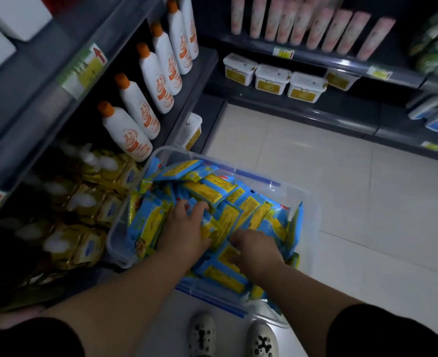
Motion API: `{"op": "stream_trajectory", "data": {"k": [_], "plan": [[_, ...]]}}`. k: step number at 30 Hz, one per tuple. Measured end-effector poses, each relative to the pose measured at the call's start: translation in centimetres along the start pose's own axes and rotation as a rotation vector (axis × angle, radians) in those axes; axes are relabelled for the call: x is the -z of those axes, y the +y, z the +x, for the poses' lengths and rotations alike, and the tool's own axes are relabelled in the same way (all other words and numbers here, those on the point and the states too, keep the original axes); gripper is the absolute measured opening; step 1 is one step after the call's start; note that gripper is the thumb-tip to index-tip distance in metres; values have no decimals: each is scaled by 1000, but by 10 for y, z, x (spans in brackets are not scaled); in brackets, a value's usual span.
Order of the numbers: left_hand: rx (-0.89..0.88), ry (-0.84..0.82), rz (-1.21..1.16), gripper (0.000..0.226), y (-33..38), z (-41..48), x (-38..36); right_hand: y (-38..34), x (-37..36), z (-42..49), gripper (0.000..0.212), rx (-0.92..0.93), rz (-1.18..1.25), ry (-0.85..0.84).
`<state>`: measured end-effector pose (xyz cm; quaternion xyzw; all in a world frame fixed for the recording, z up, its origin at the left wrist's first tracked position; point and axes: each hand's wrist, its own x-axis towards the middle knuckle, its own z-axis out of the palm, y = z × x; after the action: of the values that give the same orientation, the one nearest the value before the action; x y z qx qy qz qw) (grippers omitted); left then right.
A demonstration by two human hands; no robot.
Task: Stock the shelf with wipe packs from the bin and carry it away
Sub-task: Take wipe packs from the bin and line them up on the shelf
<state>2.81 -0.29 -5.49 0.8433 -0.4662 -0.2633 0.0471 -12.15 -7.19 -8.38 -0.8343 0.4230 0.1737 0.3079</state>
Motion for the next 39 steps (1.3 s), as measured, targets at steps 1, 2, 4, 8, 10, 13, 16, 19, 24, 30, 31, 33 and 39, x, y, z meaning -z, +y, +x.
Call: {"op": "stream_trajectory", "data": {"k": [1,2,4,8,10,13,16,19,24,30,31,33,39], "plan": [[-14,8,-18,63,1,-2,2,0,2,-1,30,21,13,-28],[-26,15,-47,62,2,-5,5,-1,6,-3,28,28,43,-53],[-47,32,-114,58,7,-9,15,-1,18,-7,22,6,134,-61],[-62,96,-170,51,16,-9,46,-4,56,-19,16,-37,271,44],[-36,94,-185,56,22,-10,71,-9,78,-27,24,-34,311,101],[8,126,-239,63,24,-14,110,-20,108,-39,25,1,355,191],[40,251,-320,41,22,-30,143,-36,138,-55,20,10,444,305],[96,372,-381,29,23,-52,175,-60,165,-74,18,67,543,428],[226,409,-631,41,15,-91,217,-105,194,-113,22,283,689,617],[250,544,-1074,18,32,-180,249,-140,207,-177,45,657,575,442],[230,561,-1125,17,34,-193,250,-141,208,-185,47,697,502,448],[241,619,-1176,14,37,-224,248,-142,212,-207,51,740,433,443],[237,799,-1293,9,49,-329,245,-159,223,-283,57,887,339,328]]}}
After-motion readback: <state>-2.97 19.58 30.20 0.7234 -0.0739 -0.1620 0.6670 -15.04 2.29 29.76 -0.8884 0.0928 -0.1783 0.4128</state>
